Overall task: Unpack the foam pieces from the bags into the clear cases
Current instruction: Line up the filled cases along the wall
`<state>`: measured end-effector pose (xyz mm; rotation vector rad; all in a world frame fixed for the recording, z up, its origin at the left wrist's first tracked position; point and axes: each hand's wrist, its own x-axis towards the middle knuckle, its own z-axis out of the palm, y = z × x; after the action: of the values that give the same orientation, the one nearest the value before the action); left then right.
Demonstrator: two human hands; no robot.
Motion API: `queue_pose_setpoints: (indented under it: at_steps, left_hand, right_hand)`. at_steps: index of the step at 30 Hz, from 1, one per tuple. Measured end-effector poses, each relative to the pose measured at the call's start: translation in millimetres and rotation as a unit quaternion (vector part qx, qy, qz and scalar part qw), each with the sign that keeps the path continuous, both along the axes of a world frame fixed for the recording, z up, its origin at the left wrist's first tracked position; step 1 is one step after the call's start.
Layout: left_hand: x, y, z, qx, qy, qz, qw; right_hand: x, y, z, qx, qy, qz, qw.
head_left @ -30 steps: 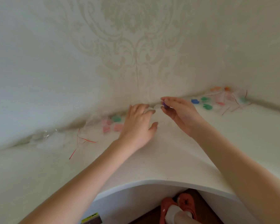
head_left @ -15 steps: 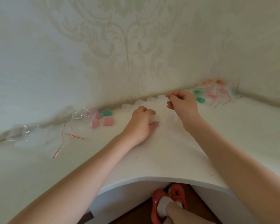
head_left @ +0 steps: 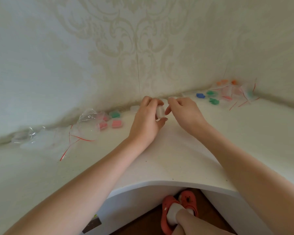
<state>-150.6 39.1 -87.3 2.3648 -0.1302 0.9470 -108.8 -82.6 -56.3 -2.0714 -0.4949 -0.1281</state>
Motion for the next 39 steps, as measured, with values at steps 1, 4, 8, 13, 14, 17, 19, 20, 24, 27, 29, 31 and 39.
queue_pose_setpoints:
  at_steps: [1,4,8,13,14,17,19,20,24,27,29,31,39]
  left_hand:
    - [0.2,-0.9,-0.7,0.002,-0.002,-0.004,1.0]
    - [0.8,0.7,-0.5,-0.021,-0.008,0.006,1.0]
    - [-0.6,2.3,1.2,-0.013,-0.013,0.002,1.0]
    - [0.5,2.6,-0.2,0.014,0.004,-0.007,1.0]
    - [0.7,3.4,-0.2,0.014,0.005,-0.011,1.0]
    - [0.3,5.5,2.7,-0.006,-0.004,-0.027,1.0]
    - [0.2,7.4,4.8,-0.016,-0.009,-0.033,0.999]
    - [0.0,8.1,5.2,-0.013,-0.008,-0.033,0.999]
    - [0.4,9.4,2.0,0.01,0.002,-0.039,0.999]
    - [1.5,9.9,0.5,0.034,-0.002,-0.036,0.999]
    - [2.0,10.7,0.7,0.039,-0.014,-0.031,0.999]
    - [1.7,10.8,0.7,0.036,-0.012,-0.03,0.999]
    - [-0.2,10.3,2.1,-0.013,0.018,-0.03,0.999]
  right_hand:
    - [-0.4,1.6,-0.6,-0.016,0.006,0.015,1.0]
    - [-0.3,3.7,-1.6,-0.013,0.047,0.062,0.997]
    - [-1.1,1.6,-1.4,-0.031,0.048,0.066,0.996]
    - [-0.1,2.5,-5.3,-0.021,0.058,0.066,0.996]
    - [0.9,2.3,-5.6,-0.015,0.064,0.068,0.996]
    - [2.9,-1.1,-3.2,0.012,0.104,0.084,0.991]
    - [3.6,-4.5,-1.4,0.03,0.133,0.1,0.986]
    - [3.8,-5.7,-1.0,0.034,0.147,0.107,0.983]
    - [3.3,-7.6,-0.9,0.043,0.191,0.12,0.973]
    - [3.8,-9.2,0.8,0.058,0.233,0.138,0.961]
    - [4.6,-10.4,1.4,0.065,0.256,0.149,0.953]
    - [5.1,-11.2,1.7,0.064,0.264,0.154,0.95]
    - [5.8,-10.4,1.3,0.052,0.261,0.15,0.952]
